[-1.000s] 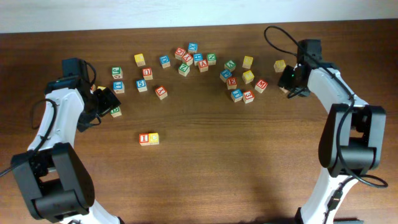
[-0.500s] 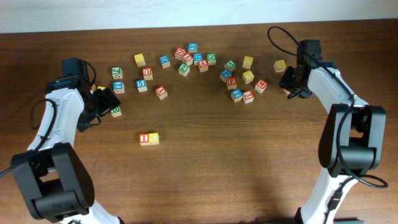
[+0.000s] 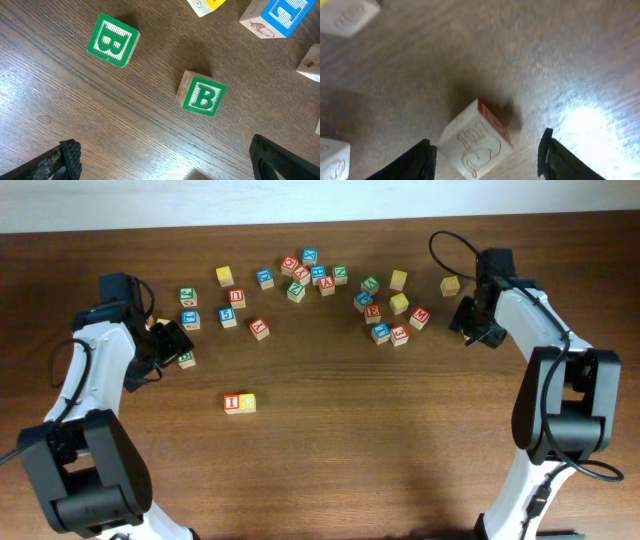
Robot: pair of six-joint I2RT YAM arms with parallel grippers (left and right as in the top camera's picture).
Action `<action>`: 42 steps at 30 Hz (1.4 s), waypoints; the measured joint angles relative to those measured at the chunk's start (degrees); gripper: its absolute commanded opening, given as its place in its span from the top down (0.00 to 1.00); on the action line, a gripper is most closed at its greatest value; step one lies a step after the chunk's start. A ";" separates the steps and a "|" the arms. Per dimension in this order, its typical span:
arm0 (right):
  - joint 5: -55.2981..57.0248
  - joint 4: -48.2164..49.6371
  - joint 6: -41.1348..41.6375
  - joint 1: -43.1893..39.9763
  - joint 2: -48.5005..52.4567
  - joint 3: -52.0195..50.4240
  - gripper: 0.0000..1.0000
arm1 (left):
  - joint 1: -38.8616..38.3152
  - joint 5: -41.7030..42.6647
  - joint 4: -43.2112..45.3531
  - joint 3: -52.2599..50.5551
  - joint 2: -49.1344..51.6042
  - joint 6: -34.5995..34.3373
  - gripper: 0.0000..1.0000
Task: Spell out ICRA
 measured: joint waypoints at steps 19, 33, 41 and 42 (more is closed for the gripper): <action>-3.82 0.09 -23.23 0.00 0.00 0.00 0.73 | 0.00 0.00 0.00 0.00 0.00 0.00 0.01; -4.79 -6.78 -24.00 0.00 -4.26 1.88 0.83 | 0.00 0.00 0.02 0.00 0.00 0.00 0.01; -15.93 -16.65 -23.78 0.00 -20.57 4.48 0.83 | 0.00 0.00 0.00 0.00 0.00 0.02 0.01; -18.58 -19.08 -23.78 0.00 -23.89 4.70 0.83 | 0.00 0.00 0.02 0.00 0.00 0.00 0.01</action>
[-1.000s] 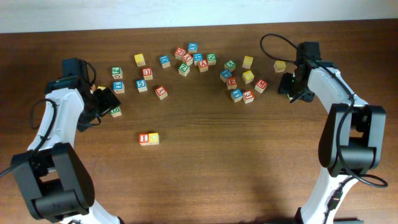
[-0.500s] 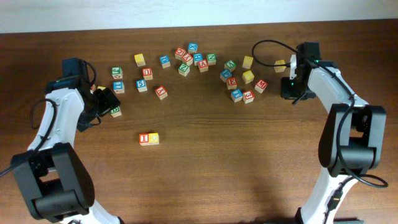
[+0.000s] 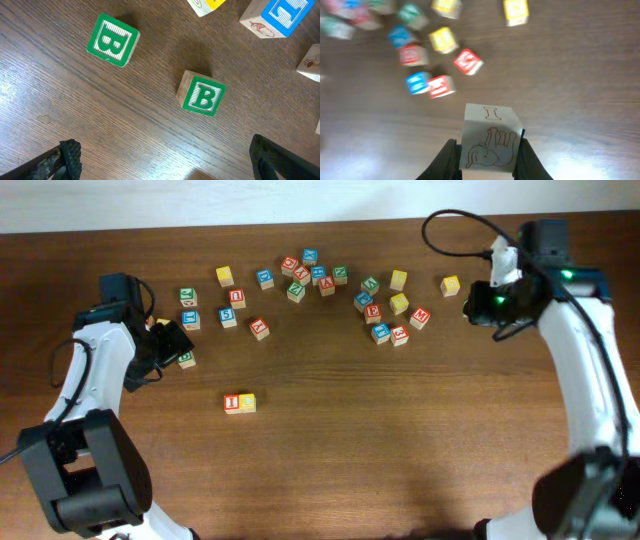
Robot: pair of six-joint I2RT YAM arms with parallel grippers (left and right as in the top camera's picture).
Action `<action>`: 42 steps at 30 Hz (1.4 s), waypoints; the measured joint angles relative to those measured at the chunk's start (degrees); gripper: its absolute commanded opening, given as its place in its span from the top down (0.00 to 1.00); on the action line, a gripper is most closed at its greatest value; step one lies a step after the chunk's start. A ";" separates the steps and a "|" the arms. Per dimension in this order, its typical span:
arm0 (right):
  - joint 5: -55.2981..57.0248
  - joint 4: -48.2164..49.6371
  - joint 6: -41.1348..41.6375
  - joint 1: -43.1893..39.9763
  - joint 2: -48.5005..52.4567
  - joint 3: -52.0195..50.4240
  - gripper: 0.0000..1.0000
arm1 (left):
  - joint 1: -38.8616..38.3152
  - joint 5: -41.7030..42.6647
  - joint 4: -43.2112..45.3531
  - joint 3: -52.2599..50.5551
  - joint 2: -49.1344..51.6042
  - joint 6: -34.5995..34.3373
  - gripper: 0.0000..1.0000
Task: Spell out ICRA
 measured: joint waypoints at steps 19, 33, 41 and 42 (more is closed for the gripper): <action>-11.89 2.75 12.76 24.11 -3.65 -13.86 0.83 | 0.00 0.02 -0.02 0.00 0.00 0.00 0.01; 13.07 35.19 34.75 50.42 6.73 -26.08 0.83 | 0.00 0.02 -0.02 0.00 0.00 0.00 0.01; 16.61 42.95 36.02 54.23 12.35 -26.10 0.82 | 0.00 0.00 0.00 0.00 0.00 0.00 0.01; 16.87 43.47 36.00 54.23 12.37 -26.10 0.82 | 0.00 0.00 0.00 0.00 0.00 0.00 0.01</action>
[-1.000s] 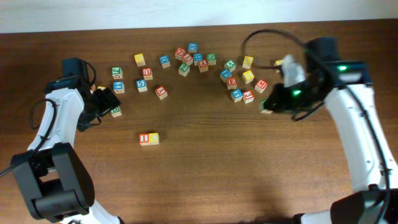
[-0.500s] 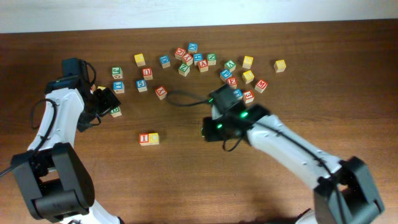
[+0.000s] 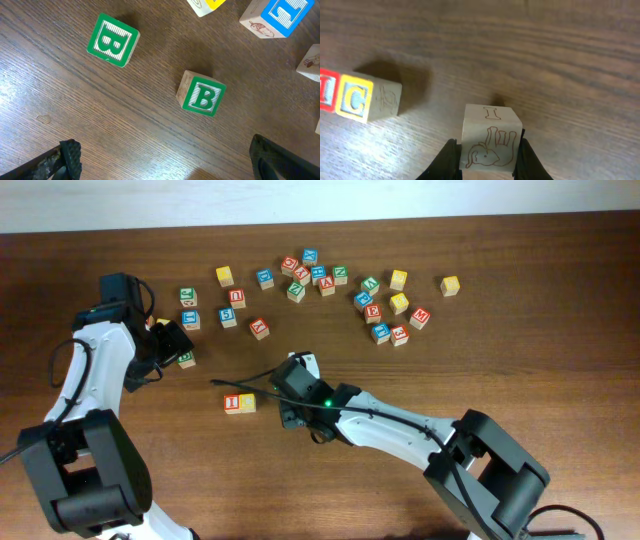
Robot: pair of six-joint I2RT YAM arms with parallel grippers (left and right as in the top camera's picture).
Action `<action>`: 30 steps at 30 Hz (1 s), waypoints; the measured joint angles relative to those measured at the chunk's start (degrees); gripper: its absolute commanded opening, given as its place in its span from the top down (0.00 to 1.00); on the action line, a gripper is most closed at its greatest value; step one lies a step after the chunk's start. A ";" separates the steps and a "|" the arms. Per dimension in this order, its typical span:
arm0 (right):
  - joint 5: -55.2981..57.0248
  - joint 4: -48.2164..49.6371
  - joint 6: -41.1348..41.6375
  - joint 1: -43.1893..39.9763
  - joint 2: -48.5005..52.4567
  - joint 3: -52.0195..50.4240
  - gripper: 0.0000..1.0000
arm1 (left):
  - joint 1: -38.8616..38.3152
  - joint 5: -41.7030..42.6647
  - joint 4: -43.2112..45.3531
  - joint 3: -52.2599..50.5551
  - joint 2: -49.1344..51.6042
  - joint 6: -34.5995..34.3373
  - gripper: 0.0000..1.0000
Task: Spell out ICRA
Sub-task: 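Carry the R block left toward the C block and lower it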
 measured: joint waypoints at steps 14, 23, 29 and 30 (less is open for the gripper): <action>1.73 0.87 0.44 0.00 0.66 0.00 0.56 | 0.00 0.00 0.00 0.00 0.00 0.00 0.01; 4.92 2.36 0.70 -0.04 0.94 0.00 0.22 | 0.00 0.00 -0.02 0.00 0.00 0.00 0.01; 6.60 5.77 0.57 -3.56 0.94 0.00 0.02 | 0.00 0.00 0.00 0.00 0.00 0.00 0.01; 6.73 5.70 0.81 -4.98 0.94 0.00 0.02 | 0.00 0.00 0.00 0.00 0.00 0.00 0.01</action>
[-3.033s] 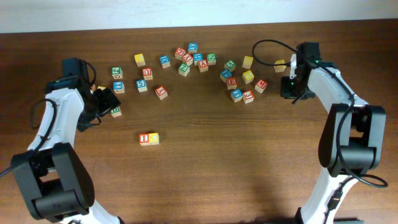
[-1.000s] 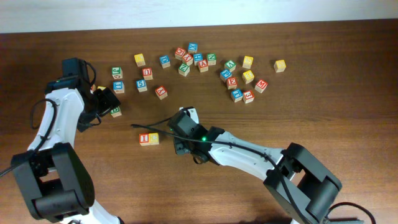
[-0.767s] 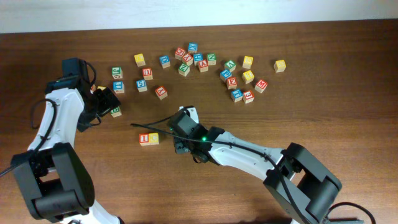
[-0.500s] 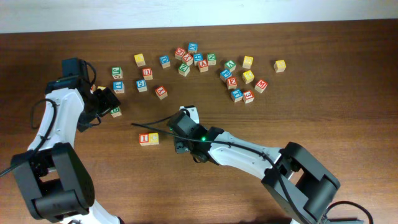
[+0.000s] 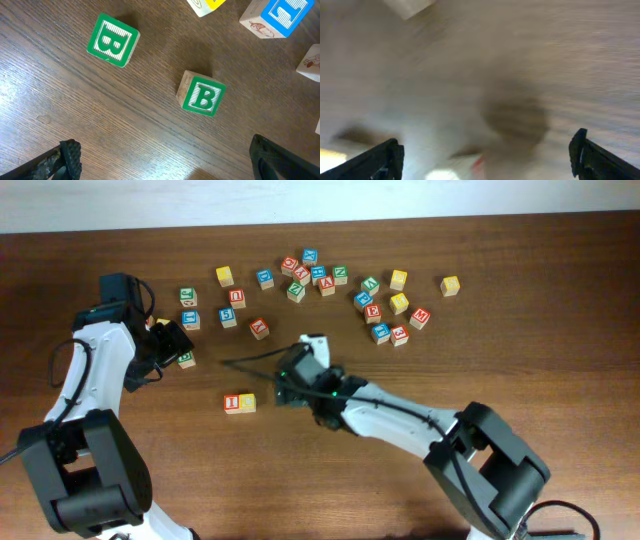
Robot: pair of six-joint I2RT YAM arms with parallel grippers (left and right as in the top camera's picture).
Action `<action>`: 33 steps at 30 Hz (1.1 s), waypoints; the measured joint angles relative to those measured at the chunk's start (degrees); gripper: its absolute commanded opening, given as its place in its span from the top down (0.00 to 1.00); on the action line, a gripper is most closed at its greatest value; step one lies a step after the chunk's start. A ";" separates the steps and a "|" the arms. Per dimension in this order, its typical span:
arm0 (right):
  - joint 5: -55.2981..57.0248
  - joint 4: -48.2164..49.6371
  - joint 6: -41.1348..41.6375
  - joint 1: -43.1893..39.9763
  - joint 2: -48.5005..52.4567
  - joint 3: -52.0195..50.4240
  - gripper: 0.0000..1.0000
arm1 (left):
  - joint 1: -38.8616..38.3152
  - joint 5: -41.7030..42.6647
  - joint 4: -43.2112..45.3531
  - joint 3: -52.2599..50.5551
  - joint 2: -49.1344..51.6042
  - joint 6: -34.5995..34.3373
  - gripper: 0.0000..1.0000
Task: Spell out ICRA
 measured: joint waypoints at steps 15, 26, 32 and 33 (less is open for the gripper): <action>-10.80 -11.37 -2.58 -7.23 0.02 0.00 0.83 | 0.00 0.00 0.00 0.00 0.00 0.00 0.01; -14.38 -12.07 -2.84 -4.94 0.02 0.00 0.77 | 0.00 0.00 -0.02 0.00 0.00 0.00 0.01; -15.10 -11.87 -2.97 -4.94 0.02 0.02 0.76 | 0.00 0.00 0.00 0.00 0.00 0.00 0.01; -15.13 -11.85 -2.95 -4.94 0.02 0.02 0.76 | 0.00 0.00 0.00 0.00 0.00 0.00 0.01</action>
